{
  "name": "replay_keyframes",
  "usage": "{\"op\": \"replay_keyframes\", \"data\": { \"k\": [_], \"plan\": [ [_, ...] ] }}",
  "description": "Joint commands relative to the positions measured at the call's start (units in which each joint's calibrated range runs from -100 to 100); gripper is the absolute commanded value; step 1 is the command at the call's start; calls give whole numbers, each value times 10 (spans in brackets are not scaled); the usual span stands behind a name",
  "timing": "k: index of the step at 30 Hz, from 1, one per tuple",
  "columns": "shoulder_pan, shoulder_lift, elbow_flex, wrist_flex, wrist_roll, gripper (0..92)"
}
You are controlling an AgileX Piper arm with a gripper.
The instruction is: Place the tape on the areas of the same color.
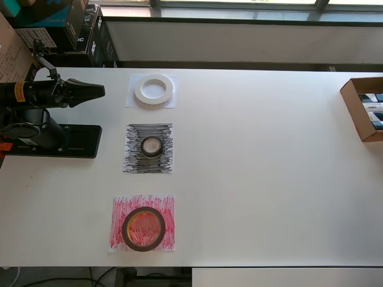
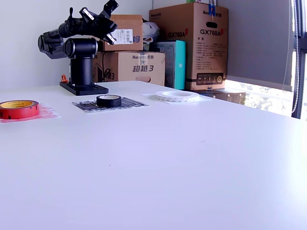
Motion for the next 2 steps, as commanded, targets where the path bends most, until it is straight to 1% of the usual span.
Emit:
{"op": "replay_keyframes", "data": {
  "k": [1, 2],
  "plan": [
    [-2, -2, -2, 4, -3, 75],
    [-2, -2, -2, 4, -3, 75]
  ]
}}
